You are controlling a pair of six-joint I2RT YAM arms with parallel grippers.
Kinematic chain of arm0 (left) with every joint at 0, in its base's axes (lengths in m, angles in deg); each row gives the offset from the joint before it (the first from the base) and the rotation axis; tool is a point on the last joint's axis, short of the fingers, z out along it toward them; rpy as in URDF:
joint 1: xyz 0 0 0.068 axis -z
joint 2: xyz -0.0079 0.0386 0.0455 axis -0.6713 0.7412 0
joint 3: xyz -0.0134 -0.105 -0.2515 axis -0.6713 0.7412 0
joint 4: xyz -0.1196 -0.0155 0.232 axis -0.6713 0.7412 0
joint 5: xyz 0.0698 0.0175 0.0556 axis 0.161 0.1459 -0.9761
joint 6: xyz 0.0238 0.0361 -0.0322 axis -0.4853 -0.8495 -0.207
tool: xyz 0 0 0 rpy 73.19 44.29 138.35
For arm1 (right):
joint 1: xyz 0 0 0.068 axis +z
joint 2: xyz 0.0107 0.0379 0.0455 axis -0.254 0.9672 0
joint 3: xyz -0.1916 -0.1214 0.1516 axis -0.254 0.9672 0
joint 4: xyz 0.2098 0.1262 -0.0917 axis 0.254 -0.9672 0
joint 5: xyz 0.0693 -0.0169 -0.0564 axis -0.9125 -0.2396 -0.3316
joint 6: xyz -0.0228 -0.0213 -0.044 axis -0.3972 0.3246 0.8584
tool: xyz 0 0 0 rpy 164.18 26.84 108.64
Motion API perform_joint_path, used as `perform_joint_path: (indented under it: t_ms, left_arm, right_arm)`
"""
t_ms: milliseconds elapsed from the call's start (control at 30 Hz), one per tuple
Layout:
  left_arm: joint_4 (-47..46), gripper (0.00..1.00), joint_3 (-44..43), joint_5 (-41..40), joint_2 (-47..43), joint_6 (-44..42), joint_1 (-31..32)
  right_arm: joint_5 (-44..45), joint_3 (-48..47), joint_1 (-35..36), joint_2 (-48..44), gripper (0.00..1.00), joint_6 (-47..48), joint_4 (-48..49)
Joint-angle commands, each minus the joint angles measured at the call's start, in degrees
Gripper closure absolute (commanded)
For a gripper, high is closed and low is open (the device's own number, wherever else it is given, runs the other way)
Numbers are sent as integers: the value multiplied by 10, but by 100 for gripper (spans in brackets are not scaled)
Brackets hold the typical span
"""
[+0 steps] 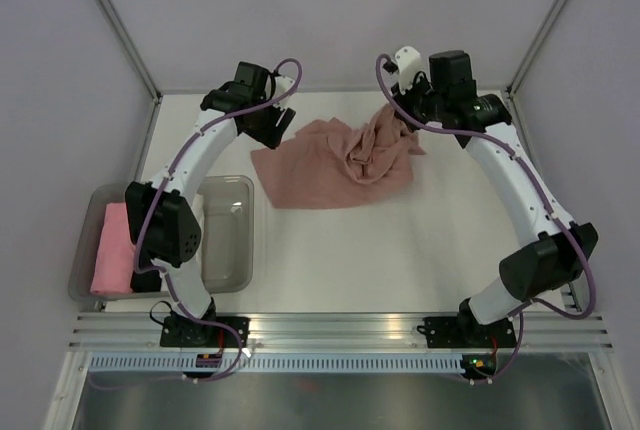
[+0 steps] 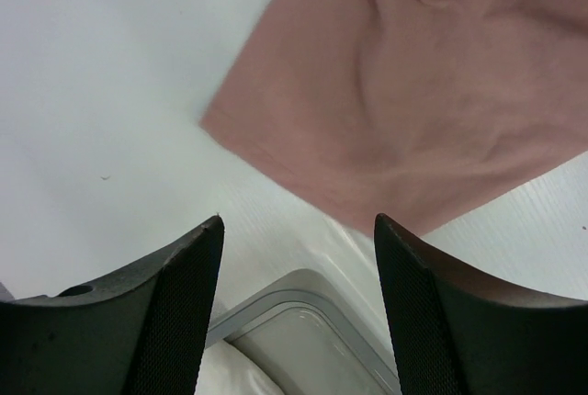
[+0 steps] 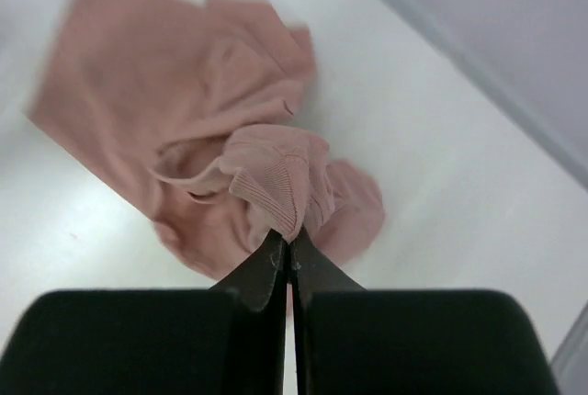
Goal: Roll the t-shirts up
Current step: Flatten the tshirt
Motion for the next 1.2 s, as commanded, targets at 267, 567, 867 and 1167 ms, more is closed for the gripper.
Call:
perform_joint_path:
  t_ms: [267,567,867,1167]
  left_arm:
    - [-1,24,-128,-13,-36,-24,-1]
    - [-1,24,-127,-25,-37,-7,-8]
    - [0,32,-31,104,-70,-12,33]
    - [-1,29,85,151,-52,-62,167]
  right_arm:
    - [5,-266,171,-49,100,-239,-20]
    - [494,-350,144,36,100,-298,-209]
    - [209,-56,49,-24,100,-401,-68]
    - [141,158,-96,3,100,-486,43]
